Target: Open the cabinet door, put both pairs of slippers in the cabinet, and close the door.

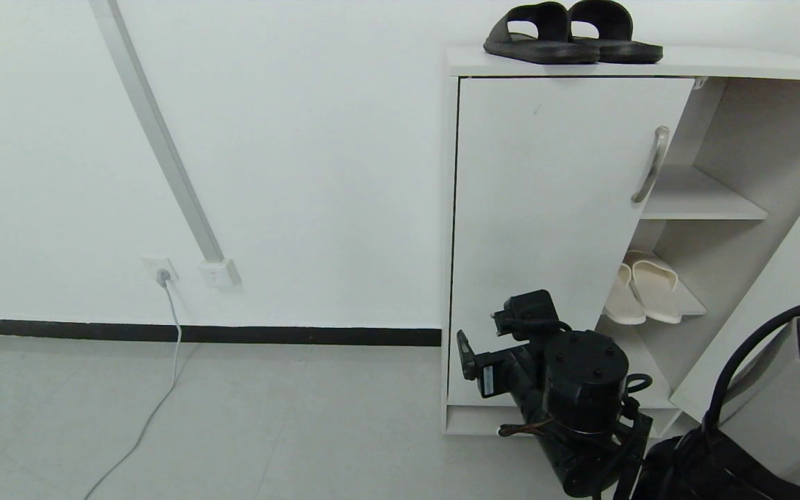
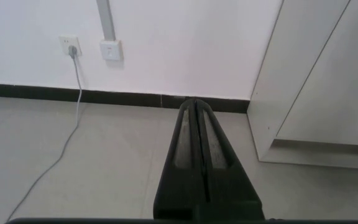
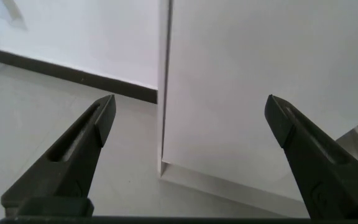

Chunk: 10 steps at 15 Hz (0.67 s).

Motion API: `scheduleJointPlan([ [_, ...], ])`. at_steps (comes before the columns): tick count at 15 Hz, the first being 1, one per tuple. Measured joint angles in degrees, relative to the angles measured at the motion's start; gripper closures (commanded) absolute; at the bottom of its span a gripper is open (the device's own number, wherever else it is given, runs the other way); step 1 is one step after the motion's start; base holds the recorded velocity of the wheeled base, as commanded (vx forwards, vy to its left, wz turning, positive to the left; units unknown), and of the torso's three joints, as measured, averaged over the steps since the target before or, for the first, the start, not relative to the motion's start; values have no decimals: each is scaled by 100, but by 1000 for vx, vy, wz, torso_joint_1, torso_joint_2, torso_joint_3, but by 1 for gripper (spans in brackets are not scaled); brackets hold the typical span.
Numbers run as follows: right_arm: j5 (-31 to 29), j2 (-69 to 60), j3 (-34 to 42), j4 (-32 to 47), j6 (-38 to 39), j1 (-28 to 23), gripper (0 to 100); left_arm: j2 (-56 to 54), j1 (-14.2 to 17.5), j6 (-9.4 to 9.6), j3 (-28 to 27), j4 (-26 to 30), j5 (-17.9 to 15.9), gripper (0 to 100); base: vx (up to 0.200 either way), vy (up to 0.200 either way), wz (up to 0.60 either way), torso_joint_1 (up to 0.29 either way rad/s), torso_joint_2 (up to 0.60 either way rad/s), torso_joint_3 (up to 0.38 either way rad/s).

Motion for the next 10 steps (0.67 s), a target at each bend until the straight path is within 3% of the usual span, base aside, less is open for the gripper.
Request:
scheduleJointPlan([
  [10, -4, -7, 37, -88, -84, -22, 0, -20, 0, 0, 0, 0, -5, 100, 0, 0, 0, 0, 0, 0],
])
